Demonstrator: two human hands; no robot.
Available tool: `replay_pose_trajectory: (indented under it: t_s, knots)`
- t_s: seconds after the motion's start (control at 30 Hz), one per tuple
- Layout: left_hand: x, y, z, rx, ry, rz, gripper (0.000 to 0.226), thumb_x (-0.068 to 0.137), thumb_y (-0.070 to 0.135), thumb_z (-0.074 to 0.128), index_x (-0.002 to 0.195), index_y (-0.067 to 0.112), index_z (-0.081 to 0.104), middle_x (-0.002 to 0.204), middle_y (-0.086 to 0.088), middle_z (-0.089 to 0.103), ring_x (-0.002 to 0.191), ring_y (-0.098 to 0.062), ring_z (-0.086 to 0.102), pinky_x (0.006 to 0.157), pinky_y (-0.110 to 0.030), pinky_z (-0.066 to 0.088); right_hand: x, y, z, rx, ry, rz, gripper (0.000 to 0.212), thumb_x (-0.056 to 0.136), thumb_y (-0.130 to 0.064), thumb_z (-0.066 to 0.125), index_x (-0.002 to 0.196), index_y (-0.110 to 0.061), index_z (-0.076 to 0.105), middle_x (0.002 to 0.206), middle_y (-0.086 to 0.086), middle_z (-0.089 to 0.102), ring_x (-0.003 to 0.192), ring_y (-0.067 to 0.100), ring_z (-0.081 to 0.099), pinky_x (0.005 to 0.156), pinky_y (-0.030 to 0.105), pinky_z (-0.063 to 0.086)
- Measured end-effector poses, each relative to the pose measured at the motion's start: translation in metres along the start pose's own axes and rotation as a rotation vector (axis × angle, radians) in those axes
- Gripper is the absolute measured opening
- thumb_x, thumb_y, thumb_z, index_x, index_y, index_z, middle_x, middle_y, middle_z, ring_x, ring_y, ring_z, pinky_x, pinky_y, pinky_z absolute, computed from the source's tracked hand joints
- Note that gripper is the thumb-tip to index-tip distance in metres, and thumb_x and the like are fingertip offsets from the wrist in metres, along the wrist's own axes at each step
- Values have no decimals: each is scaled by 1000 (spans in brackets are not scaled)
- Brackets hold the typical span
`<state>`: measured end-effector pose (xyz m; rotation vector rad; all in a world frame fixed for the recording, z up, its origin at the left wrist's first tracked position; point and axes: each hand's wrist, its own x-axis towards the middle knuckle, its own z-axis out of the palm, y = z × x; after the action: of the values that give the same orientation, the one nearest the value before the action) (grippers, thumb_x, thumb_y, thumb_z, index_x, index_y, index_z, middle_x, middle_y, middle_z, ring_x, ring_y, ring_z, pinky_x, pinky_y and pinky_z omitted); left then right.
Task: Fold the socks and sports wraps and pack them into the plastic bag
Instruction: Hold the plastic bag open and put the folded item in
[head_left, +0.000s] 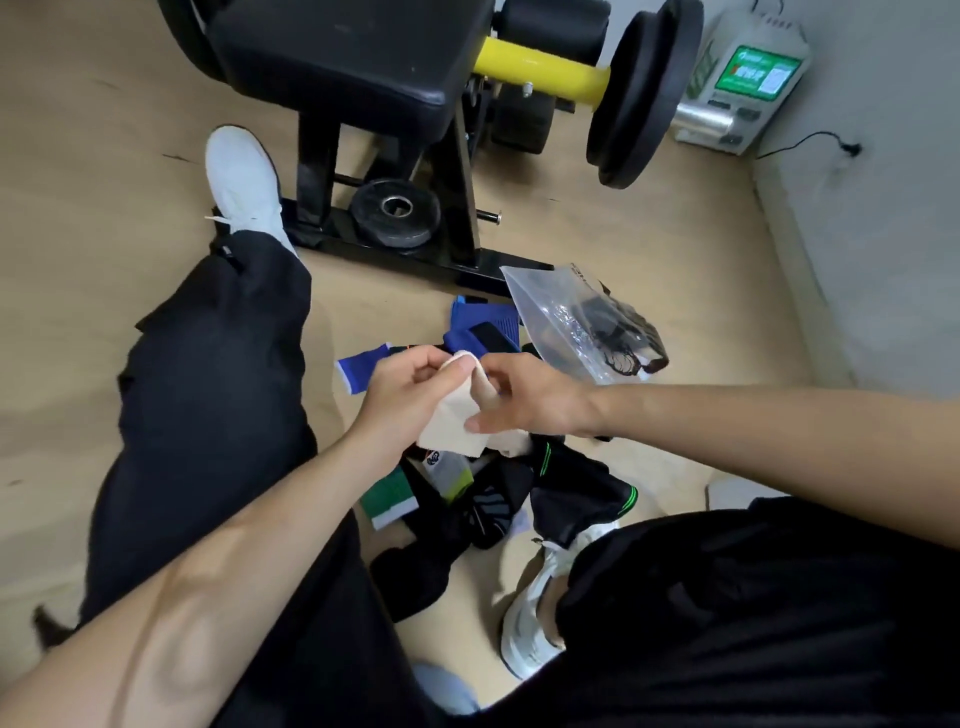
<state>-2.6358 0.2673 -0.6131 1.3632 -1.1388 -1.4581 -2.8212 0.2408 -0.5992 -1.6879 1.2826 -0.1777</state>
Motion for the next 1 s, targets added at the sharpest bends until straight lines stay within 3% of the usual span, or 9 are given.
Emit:
replay_pose_trajectory:
  t_s: [0.17, 0.27, 0.33, 0.4, 0.5, 0.63, 0.73, 0.87, 1.0]
  knots:
    - [11, 3, -31, -4, 6, -67, 22, 93, 32, 72, 86, 11, 74, 75, -2, 69, 71, -14, 60, 68, -30, 43, -7, 14, -34, -56, 71, 52, 17, 84, -19, 79, 85, -7, 69, 70, 0, 57, 62, 11, 49, 59, 25, 42]
    - [16, -2, -48, 132, -41, -48, 20, 93, 30, 72, 88, 10, 76, 83, -3, 71, 74, -6, 60, 68, -18, 45, -12, 12, -66, -4, 97, 99, 14, 88, -18, 75, 89, -4, 70, 68, -1, 61, 57, 6, 54, 53, 19, 46]
    - [19, -5, -55, 207, -67, -35, 18, 92, 23, 73, 92, 6, 75, 72, 5, 67, 62, 3, 57, 58, -8, 43, -12, 5, -80, 23, 173, 112, 11, 87, -16, 75, 85, -6, 70, 59, -6, 60, 48, 3, 52, 46, 17, 44]
    - [21, -10, -56, 272, -94, -45, 13, 92, 20, 73, 91, 7, 74, 58, 14, 61, 53, 5, 55, 48, -8, 41, -8, -2, -87, 15, 278, 112, 16, 84, -19, 79, 81, -5, 71, 57, -1, 59, 43, 6, 50, 41, 17, 42]
    - [25, -21, -51, 252, -19, -69, 12, 91, 24, 75, 84, 15, 73, 59, 14, 62, 55, 4, 56, 51, -11, 43, 0, -8, -85, 22, 359, 115, 24, 82, -22, 82, 79, 0, 72, 59, 6, 60, 42, 11, 51, 40, 17, 42]
    - [28, -27, -38, -29, 65, -206, 9, 92, 21, 73, 89, 12, 73, 74, 3, 73, 71, -14, 65, 55, -25, 52, 14, -12, -69, 88, 311, 109, 23, 86, -20, 77, 80, 1, 72, 60, 2, 58, 48, 9, 50, 48, 22, 46]
    - [27, -21, -27, -138, 35, -245, 14, 94, 20, 71, 98, 7, 73, 79, -4, 72, 68, -14, 63, 58, -23, 55, 21, -10, -52, 151, 255, 108, 22, 88, -20, 75, 92, 2, 73, 76, 10, 64, 65, 16, 57, 57, 26, 51]
    - [28, -12, -17, -255, 10, -261, 19, 97, 19, 67, 106, 3, 69, 93, -11, 74, 76, -18, 70, 61, -23, 56, 25, -12, -31, 222, 224, 95, 17, 87, -17, 76, 95, -1, 75, 78, 10, 67, 67, 14, 59, 60, 25, 51]
    - [30, 2, -9, -356, -19, -272, 18, 97, 17, 67, 105, 1, 66, 95, -14, 75, 78, -20, 74, 63, -24, 58, 22, -18, -25, 313, 209, 86, 17, 90, -13, 72, 100, 0, 74, 98, 27, 71, 82, 28, 66, 83, 47, 58]
